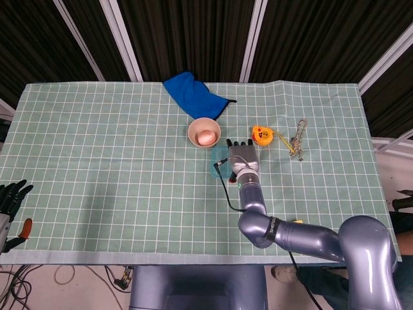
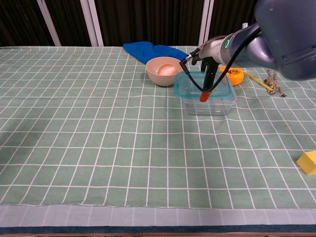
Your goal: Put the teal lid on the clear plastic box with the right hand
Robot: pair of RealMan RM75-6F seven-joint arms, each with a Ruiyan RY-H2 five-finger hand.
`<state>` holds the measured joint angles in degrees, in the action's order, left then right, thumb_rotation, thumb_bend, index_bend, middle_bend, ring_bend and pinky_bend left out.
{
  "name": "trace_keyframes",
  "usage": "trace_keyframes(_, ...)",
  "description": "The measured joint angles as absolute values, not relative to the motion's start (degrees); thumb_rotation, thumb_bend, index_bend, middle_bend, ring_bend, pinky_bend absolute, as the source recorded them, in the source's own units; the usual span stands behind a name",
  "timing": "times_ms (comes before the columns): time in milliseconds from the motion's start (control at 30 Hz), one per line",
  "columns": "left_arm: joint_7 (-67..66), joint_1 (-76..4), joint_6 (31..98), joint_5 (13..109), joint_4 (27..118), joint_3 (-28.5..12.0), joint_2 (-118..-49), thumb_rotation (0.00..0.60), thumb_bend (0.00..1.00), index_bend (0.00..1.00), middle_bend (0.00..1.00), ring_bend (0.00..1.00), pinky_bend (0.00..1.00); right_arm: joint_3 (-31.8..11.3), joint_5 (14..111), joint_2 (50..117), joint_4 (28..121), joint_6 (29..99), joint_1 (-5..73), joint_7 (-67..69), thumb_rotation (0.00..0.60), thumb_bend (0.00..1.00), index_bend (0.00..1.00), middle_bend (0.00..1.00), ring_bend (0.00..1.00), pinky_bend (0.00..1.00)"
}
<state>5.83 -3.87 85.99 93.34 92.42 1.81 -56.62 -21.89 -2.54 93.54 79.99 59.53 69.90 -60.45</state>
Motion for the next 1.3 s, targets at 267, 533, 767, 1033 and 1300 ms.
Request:
trace_keyframes(267,5.7,-3.9,85.8,92.9,92.8,1.8,-56.5,0.600,0.53,0.06,0.00,0.00,0.00,-21.8,-3.0,93.0,80.3,59.2,69.9,-60.3,0.600,0.21,0.00,0.53,0.16,0.00)
trace_keyframes(533,5.5,-3.9,85.6,92.4,93.2,1.8,-56.4,0.600,0.53,0.06,0.00,0.00,0.00,-21.1,-2.9,93.2,79.8,58.8,70.1,-60.3,0.600,0.21,0.00,0.53,0.16,0.00)
trace_keyframes(767,5.3,-3.9,85.4,92.0,93.5,1.8,-56.3,0.600,0.53,0.06,0.00,0.00,0.00,-20.8,-2.5,93.3,79.3,58.7,70.1,-60.0,0.600,0.21,0.00,0.53,0.16,0.00)
trace_keyframes(1033,4.9,-3.8,85.3,91.3,93.9,1.7,-56.4,0.600,0.53,0.06,0.00,0.00,0.00,-20.2,-2.4,92.9,79.6,58.7,70.0,-60.2,0.600,0.21,0.00,0.53,0.16,0.00)
trace_keyframes(1300,4.9,-3.8,85.3,91.2,94.1,1.7,-56.3,0.600,0.53,0.06,0.00,0.00,0.00,-20.0,-2.5,93.0,79.6,58.6,69.9,-59.8,0.600,0.21,0.00,0.53,0.16,0.00)
